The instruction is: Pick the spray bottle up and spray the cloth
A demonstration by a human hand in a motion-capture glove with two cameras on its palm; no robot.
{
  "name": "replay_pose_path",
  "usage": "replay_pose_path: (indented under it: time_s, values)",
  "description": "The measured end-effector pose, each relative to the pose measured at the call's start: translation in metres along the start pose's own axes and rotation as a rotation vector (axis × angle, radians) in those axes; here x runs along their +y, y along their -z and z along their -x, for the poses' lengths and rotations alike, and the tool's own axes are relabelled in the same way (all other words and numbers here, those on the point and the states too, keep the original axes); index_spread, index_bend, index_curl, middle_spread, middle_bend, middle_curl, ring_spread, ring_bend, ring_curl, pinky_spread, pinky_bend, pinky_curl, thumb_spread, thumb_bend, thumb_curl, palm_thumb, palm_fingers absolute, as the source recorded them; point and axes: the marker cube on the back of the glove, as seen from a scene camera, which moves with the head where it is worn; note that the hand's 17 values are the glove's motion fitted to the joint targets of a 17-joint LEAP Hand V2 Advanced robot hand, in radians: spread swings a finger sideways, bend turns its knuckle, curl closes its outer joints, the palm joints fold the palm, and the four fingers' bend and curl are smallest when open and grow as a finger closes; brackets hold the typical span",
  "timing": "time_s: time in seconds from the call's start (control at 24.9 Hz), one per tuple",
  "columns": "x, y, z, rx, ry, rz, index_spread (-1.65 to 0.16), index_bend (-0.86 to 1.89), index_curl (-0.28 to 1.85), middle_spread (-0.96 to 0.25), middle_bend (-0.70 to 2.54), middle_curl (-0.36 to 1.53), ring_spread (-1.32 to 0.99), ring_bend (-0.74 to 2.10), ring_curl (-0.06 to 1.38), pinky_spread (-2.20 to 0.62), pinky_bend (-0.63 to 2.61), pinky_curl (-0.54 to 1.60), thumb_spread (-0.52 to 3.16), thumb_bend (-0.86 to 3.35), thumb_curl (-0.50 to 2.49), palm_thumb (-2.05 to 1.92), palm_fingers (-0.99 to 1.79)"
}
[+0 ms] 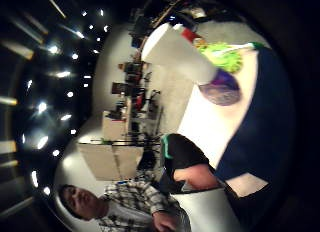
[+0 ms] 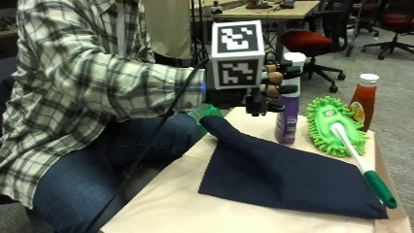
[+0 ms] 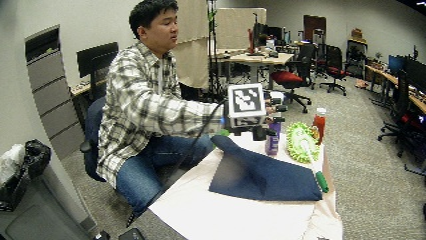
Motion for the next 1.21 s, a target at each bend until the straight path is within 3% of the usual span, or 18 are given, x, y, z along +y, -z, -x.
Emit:
replay_pose_path:
  time_s: [0.32, 0.56, 0.88, 1.21]
  values:
    - [0.094, 0.042, -0.049, 0.321, -0.063, -0.090, -0.44, 0.11, 0.25, -0.14, 0.11, 0.25, 0.06, 0.28, 0.36, 0.26, 0.39, 0.36, 0.99, -0.02, 0.55, 0.51, -0.14]
    - [0.193, 0.047, -0.078, 0.504, -0.101, -0.105, -0.44, 0.13, 0.24, -0.14, 0.15, 0.24, 0.08, 0.28, 0.36, 0.26, 0.37, 0.35, 1.03, -0.04, 0.52, 0.47, -0.11]
    - [0.351, 0.003, -0.109, 0.527, -0.298, -0.021, -0.44, 0.19, 0.27, -0.14, 0.16, 0.24, 0.08, 0.25, 0.34, 0.26, 0.31, 0.33, 1.07, -0.04, 0.47, 0.35, -0.04]
    - [0.449, -0.065, -0.119, 0.467, -0.412, 0.114, -0.43, 0.21, 0.30, -0.13, 0.16, 0.24, 0.08, 0.23, 0.33, 0.26, 0.26, 0.32, 1.10, -0.02, 0.45, 0.36, 0.00]
